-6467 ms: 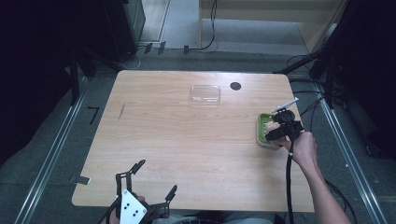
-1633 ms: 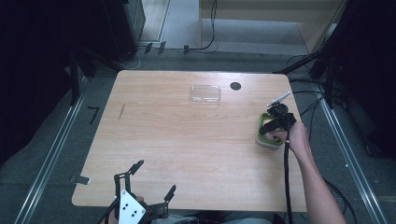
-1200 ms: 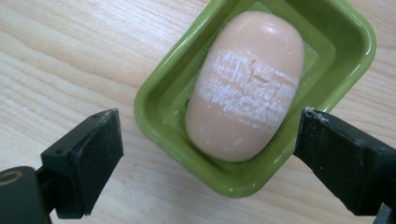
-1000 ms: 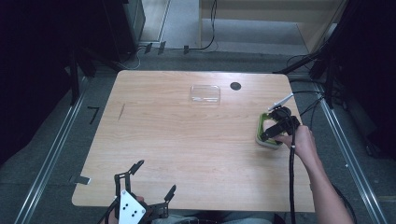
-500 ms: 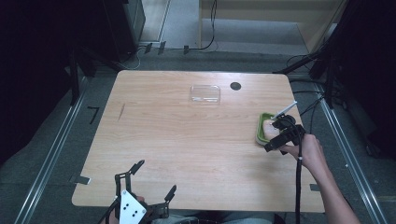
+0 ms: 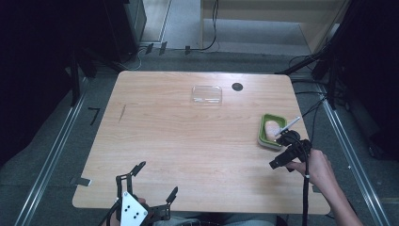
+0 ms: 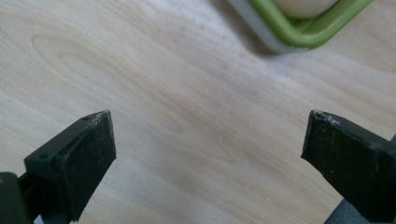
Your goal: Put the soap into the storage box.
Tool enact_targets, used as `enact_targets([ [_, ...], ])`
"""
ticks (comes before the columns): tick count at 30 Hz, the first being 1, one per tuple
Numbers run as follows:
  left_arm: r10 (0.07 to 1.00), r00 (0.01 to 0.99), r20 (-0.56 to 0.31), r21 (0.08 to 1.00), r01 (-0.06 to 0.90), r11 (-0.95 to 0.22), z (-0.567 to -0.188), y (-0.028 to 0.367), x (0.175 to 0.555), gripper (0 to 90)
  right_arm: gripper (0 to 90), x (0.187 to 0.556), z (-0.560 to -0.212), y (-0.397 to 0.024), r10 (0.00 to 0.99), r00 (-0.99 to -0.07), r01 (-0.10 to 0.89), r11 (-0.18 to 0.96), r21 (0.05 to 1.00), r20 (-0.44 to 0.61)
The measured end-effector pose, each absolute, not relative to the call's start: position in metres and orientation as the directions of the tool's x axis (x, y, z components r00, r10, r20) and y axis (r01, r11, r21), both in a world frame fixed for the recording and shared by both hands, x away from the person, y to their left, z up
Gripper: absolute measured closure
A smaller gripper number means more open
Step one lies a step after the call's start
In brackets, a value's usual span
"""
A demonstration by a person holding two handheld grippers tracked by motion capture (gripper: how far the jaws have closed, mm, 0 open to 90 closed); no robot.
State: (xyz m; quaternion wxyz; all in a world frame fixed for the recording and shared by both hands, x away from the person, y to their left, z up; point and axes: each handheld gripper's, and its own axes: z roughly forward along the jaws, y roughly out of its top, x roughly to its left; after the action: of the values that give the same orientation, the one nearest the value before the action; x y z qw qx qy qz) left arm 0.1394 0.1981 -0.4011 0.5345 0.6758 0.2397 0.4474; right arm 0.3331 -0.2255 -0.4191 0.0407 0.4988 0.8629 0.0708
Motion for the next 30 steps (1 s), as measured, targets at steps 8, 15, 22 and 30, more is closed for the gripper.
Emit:
enact_targets([
  [8,0.801,0.486,0.35,0.936,-0.155,-0.316,-0.401,0.198,0.14,0.0,3.0,0.317,-0.429,-0.23,0.867,-0.499,0.859,0.493,0.134,0.006],
  [15,0.8,0.487,0.352,0.936,-0.154,-0.317,-0.401,0.197,0.14,0.0,3.7,0.299,-0.439,-0.233,0.862,-0.507,0.854,0.503,0.137,-0.003],
  [22,0.798,0.489,0.352,0.935,-0.157,-0.317,-0.401,0.197,0.14,0.0,4.1,0.284,-0.447,-0.232,0.858,-0.513,0.851,0.509,0.127,0.001],
  [30,0.8,0.487,0.35,0.936,-0.155,-0.315,-0.401,0.198,0.14,0.0,5.5,0.274,-0.454,-0.235,0.861,-0.508,0.854,0.503,0.129,0.002],
])
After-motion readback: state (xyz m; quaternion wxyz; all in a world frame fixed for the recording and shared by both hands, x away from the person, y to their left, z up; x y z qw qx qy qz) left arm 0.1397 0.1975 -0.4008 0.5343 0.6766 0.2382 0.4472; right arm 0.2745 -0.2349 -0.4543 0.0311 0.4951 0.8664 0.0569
